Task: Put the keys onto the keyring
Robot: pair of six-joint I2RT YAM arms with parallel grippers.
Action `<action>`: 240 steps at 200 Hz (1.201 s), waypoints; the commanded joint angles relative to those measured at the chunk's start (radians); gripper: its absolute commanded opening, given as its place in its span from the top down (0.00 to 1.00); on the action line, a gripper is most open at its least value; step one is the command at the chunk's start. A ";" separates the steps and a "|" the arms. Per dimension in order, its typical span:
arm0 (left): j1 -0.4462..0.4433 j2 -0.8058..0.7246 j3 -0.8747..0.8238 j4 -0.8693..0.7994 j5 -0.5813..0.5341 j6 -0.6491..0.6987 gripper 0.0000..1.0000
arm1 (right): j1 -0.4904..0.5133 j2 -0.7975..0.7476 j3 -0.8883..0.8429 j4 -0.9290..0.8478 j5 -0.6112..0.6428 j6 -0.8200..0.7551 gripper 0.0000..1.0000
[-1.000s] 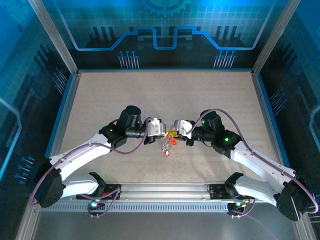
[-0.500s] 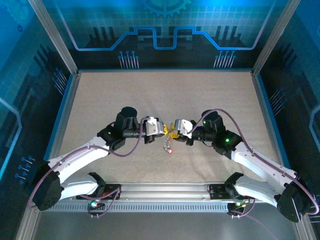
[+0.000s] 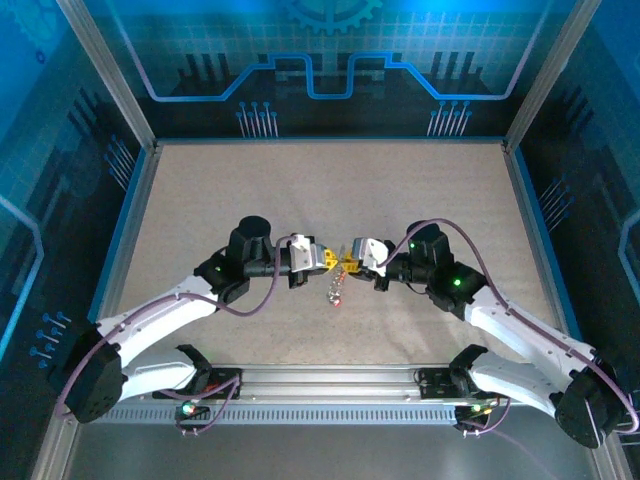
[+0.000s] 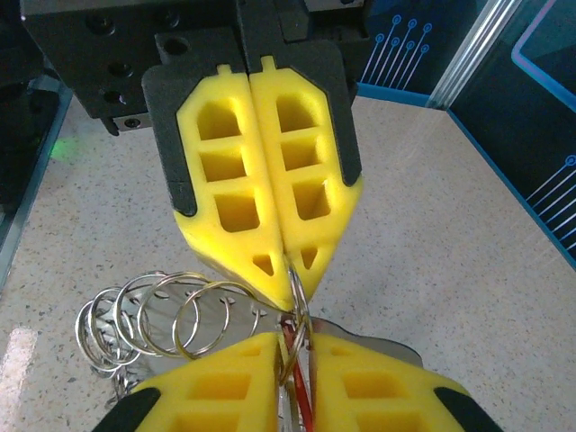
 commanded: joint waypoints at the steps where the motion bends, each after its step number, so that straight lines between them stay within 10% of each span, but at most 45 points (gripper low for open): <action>1: 0.014 -0.034 -0.008 0.062 0.030 -0.003 1.00 | -0.016 -0.015 -0.015 0.010 -0.008 0.010 0.90; 59: 0.018 -0.039 -0.029 0.110 0.023 -0.019 1.00 | -0.033 -0.006 -0.007 -0.011 -0.013 0.014 0.97; 158: 0.019 -0.011 -0.015 0.132 0.101 -0.032 1.00 | -0.050 -0.005 -0.018 0.076 -0.115 0.044 0.73; 240: 0.018 0.016 -0.023 0.188 0.125 -0.058 1.00 | -0.051 0.002 -0.029 0.102 -0.142 0.050 0.92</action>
